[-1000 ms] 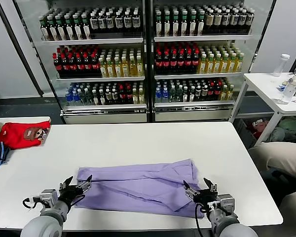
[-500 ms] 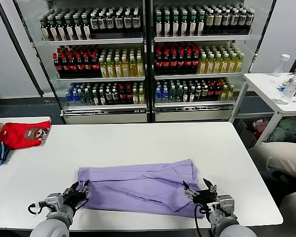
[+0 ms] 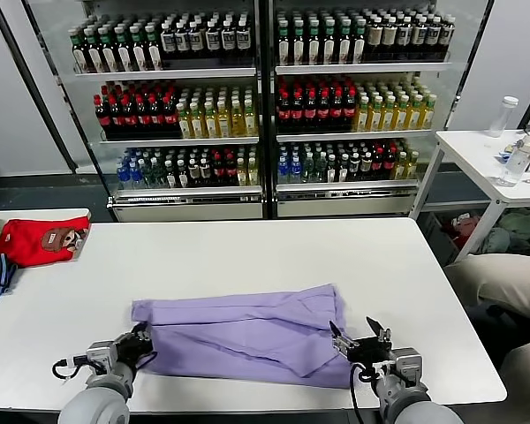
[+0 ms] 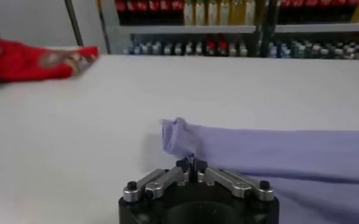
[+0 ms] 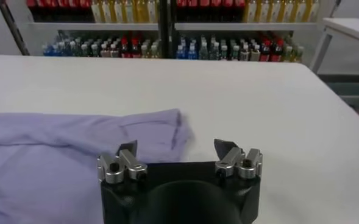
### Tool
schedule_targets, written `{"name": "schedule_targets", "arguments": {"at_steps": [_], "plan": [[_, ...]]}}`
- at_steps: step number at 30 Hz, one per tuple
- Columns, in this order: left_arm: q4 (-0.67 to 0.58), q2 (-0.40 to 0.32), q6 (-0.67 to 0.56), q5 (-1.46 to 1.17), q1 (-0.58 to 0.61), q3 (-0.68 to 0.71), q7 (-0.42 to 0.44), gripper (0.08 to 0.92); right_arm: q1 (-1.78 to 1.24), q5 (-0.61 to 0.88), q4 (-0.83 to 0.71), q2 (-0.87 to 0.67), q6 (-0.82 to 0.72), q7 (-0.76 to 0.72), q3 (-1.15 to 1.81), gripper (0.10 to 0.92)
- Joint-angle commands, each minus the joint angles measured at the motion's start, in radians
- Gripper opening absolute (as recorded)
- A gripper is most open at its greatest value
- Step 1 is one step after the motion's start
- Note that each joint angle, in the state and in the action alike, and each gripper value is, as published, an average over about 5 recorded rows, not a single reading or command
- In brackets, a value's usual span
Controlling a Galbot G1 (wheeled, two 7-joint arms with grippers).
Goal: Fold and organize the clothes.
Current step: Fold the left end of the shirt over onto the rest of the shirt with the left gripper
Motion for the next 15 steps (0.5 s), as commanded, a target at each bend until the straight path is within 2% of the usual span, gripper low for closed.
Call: {"name": "schedule_targets", "arguments": {"at_steps": [1,5,8,11,15], "plan": [[0.021,0.089,-0.032,0.212,0.019,-0.287,0.025,0.108,0.004,-0.002,0.021,-0.012,0.000,-0.002,0.011,0.823],[0.056,0.151,-0.039,0.217,0.041,-0.445,0.079,0.108,0.012,-0.003,0.020,-0.012,0.000,-0.004,0.011,0.823],[0.012,0.162,-0.026,0.201,0.062,-0.460,0.093,0.108,0.014,-0.008,0.021,-0.007,0.000,-0.005,0.010,0.823],[-0.114,0.121,-0.002,0.096,0.086,-0.384,0.095,0.108,0.012,-0.017,0.023,-0.003,0.000,-0.005,0.009,0.823],[-0.298,0.033,0.004,-0.100,0.108,-0.153,0.105,0.108,0.002,-0.028,0.032,-0.001,0.000,-0.005,0.013,0.823]]}}
